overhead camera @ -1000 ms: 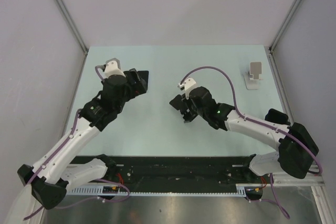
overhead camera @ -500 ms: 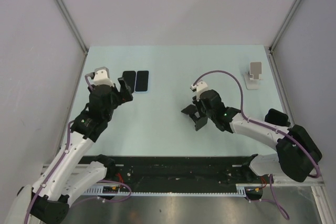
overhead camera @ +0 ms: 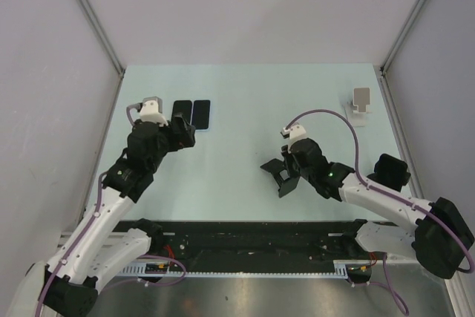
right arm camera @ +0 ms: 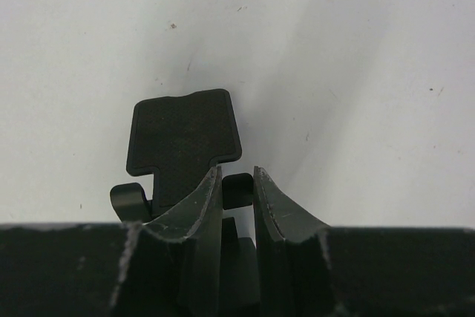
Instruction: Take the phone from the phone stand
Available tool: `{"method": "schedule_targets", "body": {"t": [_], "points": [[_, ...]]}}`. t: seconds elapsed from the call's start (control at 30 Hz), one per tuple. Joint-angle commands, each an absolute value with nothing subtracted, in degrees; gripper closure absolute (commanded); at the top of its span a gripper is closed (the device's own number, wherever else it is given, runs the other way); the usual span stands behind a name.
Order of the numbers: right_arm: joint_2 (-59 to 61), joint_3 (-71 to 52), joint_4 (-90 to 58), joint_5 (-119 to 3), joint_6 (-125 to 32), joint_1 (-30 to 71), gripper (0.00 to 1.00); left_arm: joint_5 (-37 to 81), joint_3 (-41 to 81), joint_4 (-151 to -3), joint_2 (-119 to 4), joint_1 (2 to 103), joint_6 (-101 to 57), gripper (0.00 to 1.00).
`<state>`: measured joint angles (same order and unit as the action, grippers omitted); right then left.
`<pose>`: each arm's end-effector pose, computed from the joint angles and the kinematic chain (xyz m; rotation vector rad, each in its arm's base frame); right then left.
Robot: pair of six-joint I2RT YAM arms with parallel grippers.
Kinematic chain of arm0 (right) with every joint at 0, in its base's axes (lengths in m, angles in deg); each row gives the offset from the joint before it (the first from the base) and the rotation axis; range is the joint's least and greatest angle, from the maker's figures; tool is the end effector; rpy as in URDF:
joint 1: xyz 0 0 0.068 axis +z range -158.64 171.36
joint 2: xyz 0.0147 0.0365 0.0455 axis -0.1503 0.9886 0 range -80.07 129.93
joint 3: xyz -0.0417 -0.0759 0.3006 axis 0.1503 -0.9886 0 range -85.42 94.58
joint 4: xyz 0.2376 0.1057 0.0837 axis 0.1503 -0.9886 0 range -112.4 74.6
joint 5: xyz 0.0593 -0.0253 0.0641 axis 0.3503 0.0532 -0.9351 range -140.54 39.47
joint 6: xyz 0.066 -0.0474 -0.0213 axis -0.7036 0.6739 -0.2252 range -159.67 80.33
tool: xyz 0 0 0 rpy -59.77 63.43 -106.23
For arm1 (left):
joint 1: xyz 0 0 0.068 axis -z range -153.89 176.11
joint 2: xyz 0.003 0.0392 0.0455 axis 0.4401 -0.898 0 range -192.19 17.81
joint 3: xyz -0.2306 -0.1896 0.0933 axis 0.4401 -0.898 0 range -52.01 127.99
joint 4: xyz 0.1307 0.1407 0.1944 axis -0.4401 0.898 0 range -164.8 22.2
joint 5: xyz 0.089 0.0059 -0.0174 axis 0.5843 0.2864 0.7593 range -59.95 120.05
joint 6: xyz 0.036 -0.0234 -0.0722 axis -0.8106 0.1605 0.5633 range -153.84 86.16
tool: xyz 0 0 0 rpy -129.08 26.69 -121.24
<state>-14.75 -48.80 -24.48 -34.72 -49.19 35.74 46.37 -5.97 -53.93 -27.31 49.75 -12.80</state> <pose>0.2010 0.1687 0.2310 -0.5174 2.1482 0.2169 0.1889 -0.0600 0.3445 -0.1480 1.9068 -0.2547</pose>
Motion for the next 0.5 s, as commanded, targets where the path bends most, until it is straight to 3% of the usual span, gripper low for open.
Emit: {"method": "schedule_targets", "body": {"t": [0.0, 0.2, 0.47], "points": [[-18.8, -47.9, -25.6, -34.4, -52.6, 36.0, 1.0, 31.7, -7.4, -57.4, -29.2, 49.5, -6.2, 0.0], [-21.4, -47.9, -22.6, -35.0, -54.3, 36.4, 1.0, 15.0, -14.9, -70.4, -37.9, 51.7, 15.5, 0.0], [-23.5, -47.9, -19.5, -35.9, -54.6, 37.8, 1.0, 12.2, -15.2, -83.8, -49.7, 59.2, 25.4, 0.0]]}}
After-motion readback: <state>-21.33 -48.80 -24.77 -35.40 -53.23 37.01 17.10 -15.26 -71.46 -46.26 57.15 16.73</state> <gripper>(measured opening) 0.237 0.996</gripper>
